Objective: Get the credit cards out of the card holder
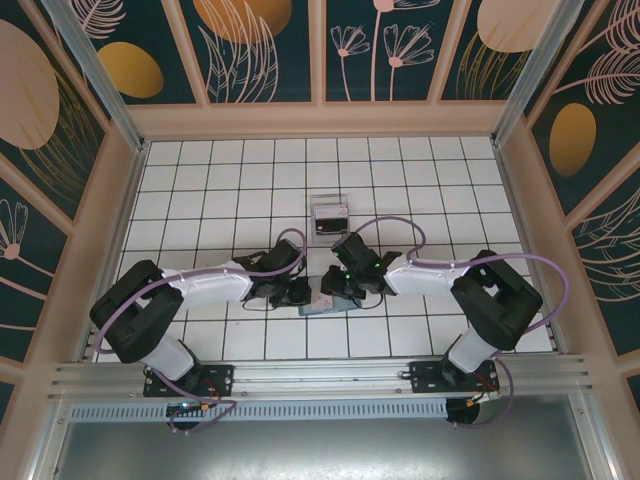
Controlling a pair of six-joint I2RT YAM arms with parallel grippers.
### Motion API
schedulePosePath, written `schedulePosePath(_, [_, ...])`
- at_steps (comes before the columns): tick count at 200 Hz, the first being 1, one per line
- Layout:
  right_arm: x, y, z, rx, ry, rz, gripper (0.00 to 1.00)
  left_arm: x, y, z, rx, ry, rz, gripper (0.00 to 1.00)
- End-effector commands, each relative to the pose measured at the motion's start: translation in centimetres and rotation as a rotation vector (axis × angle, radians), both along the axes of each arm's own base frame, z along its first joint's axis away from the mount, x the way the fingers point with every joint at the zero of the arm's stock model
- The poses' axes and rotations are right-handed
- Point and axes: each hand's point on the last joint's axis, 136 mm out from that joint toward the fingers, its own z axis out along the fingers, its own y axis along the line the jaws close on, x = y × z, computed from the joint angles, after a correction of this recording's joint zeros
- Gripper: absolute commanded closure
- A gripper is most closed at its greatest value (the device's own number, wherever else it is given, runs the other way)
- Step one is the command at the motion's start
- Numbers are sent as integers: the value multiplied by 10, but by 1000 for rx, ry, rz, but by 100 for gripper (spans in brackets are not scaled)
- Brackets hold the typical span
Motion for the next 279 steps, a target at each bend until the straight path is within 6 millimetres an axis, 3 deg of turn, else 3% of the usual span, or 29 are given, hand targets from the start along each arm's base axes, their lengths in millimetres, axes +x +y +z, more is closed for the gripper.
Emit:
schedulePosePath(1, [-5, 0, -8, 14, 25, 24, 73, -2, 7, -8, 55, 11, -6, 87])
schedulePosePath(69, [-2, -4, -2, 21, 9, 4, 86, -3, 8, -8, 59, 13, -6, 87])
schedulePosePath(122, [-2, -24, -5, -5, 5, -33, 89, -3, 9, -8, 61, 12, -4, 87])
schedulePosePath(206, [5, -61, 8, -83, -41, -90, 90, -4, 18, -10, 108, -6, -20, 85])
schedulePosePath(241, [2, -71, 8, -124, -41, -84, 100, -4, 22, -10, 127, -15, -23, 85])
schedulePosePath(279, [2, -78, 5, -175, -41, -87, 100, -3, 24, -10, 133, -22, -21, 85])
